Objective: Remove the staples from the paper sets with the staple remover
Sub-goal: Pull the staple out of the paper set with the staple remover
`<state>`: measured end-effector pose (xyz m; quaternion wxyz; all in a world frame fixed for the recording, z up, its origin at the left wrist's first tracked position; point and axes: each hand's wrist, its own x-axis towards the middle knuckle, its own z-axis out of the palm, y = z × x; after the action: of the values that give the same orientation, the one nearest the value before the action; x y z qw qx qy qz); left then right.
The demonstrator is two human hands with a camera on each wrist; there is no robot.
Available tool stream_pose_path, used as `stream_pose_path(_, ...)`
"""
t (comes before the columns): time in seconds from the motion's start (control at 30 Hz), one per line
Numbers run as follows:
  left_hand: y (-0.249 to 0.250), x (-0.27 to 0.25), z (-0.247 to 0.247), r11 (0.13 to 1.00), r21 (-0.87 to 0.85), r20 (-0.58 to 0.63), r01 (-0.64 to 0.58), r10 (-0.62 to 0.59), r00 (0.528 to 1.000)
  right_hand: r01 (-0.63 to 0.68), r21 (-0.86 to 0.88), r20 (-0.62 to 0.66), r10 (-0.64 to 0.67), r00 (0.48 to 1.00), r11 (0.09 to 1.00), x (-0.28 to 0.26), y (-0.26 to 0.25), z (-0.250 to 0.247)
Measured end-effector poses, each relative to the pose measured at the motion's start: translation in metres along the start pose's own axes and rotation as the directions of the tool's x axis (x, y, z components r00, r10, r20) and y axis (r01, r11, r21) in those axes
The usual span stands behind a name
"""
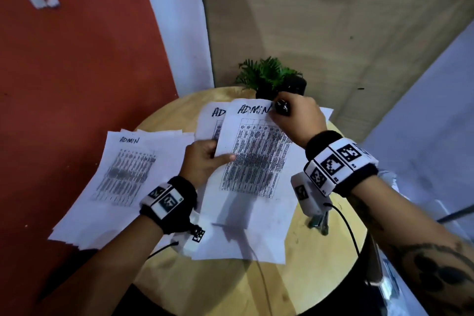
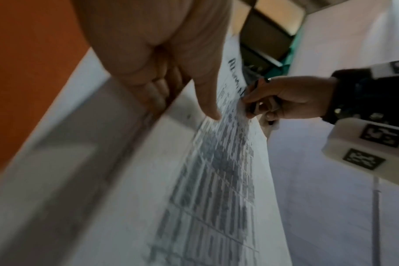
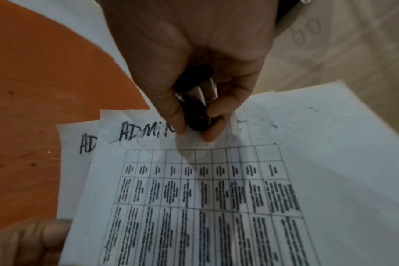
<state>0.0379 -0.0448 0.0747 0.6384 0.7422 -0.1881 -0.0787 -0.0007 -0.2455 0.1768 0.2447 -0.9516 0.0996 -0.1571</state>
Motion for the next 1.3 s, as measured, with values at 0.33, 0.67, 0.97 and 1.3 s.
stream_pose_path(0.33, 0.132, -0.002, -0.040, 0.945, 0.209, -0.272, -0.252, 0.303, 0.913, 0.083, -0.104, -0.043, -0.087, 0.995, 0.991, -0.023, -0.060, -0.089)
stream_pose_path(0.67, 0.192, -0.020, -0.029, 0.938, -0.084, -0.184, -0.337, 0.317, 0.930, 0.216, 0.062, -0.308, -0.187, 0.933, 0.974, -0.036, -0.083, -0.125)
stream_pose_path(0.97, 0.224, -0.042, -0.039, 0.897, -0.147, -0.227, -0.418, 0.381, 0.896, 0.305, 0.442, -0.227, -0.223, 0.948, 0.844, -0.059, -0.117, -0.140)
stream_pose_path(1.3, 0.245, -0.064, -0.040, 0.886, -0.257, -0.183, -0.387, 0.349, 0.919, 0.582, 0.450, -0.289, -0.506, 0.813, 0.678, -0.077, -0.143, -0.139)
